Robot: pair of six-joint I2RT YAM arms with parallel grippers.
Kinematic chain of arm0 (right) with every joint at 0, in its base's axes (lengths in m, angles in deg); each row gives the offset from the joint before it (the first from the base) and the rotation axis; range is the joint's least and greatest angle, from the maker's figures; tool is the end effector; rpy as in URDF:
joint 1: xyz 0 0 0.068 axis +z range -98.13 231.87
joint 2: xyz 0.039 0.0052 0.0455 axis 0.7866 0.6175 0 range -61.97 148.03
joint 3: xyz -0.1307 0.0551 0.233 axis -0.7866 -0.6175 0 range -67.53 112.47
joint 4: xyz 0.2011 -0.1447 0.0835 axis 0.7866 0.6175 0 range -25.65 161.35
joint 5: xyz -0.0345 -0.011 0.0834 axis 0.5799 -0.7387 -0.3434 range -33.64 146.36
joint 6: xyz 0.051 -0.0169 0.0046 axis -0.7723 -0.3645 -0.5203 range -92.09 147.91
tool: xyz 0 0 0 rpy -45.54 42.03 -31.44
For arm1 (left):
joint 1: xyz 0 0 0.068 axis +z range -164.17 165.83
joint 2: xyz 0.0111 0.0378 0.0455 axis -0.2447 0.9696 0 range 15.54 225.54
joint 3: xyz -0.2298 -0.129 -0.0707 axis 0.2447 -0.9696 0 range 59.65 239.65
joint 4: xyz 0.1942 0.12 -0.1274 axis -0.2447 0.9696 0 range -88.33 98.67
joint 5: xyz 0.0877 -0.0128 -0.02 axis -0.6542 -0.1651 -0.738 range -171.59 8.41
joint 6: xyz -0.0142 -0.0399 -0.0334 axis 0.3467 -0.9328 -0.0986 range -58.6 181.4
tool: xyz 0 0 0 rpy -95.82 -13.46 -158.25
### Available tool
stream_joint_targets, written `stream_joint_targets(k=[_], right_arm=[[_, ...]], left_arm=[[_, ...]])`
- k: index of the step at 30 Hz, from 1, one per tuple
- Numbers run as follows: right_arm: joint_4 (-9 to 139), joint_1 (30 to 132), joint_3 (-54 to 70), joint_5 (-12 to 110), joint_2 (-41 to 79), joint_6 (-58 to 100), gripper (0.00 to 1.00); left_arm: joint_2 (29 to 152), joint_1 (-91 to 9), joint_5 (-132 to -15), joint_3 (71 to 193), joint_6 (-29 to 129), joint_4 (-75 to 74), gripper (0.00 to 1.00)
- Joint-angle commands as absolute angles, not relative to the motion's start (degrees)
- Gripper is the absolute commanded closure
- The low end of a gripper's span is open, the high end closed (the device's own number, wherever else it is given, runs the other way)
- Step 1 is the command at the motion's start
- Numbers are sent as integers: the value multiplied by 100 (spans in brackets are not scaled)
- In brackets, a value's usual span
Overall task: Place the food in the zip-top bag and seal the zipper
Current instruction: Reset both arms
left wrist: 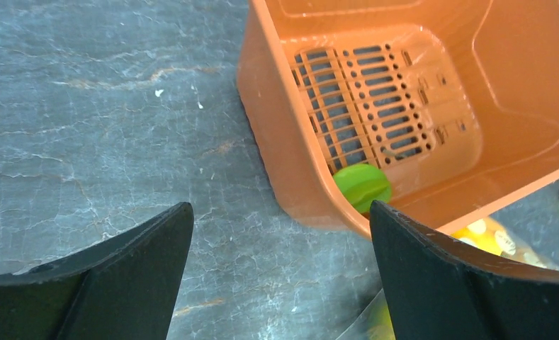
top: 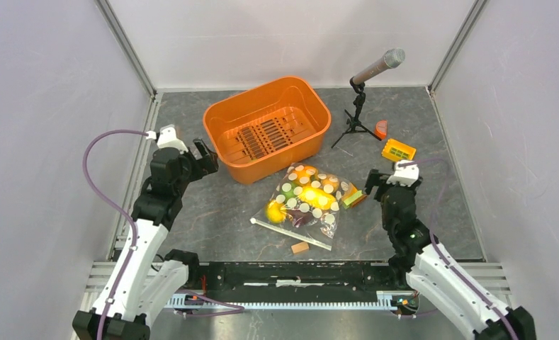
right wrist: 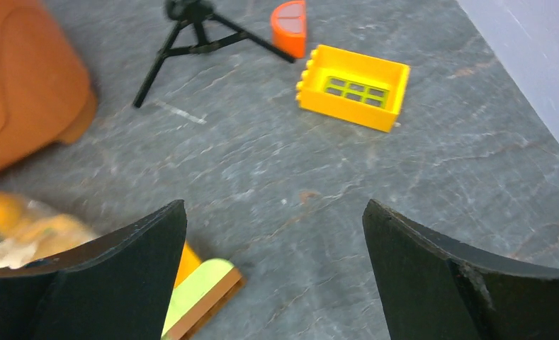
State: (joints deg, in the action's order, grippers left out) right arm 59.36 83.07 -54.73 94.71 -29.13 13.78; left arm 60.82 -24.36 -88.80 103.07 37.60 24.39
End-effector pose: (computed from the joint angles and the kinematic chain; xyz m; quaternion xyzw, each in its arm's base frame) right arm 0.1375 0.0575 0.2027 0.0864 0.7709 -0.0191 0.6307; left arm 0.1783 -0.0275 0.3077 -0.1332 0.8298 -0.1071 0.5313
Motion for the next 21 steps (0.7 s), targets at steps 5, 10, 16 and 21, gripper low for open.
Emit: stream_joint_targets(k=[5,10,16,21], right_arm=[[5758,6219,-4685,6796,-2416,1159,2],[5769,6047,-4533,6368,-2242,1267,2],[5852,5921,-4682,6328,-2347,1426,2],[5728,5925,-4911,6623,-2626,1217,2]], left_arm=[[5627,-2401,-9494,10206,3197,2362,0],[5516,-2401,-10031,10244,3079,2593,0],[5446,-2401,-10409,10205,2905,2829,0],[5529,-2401,-10600,10199,2717,3004,0]])
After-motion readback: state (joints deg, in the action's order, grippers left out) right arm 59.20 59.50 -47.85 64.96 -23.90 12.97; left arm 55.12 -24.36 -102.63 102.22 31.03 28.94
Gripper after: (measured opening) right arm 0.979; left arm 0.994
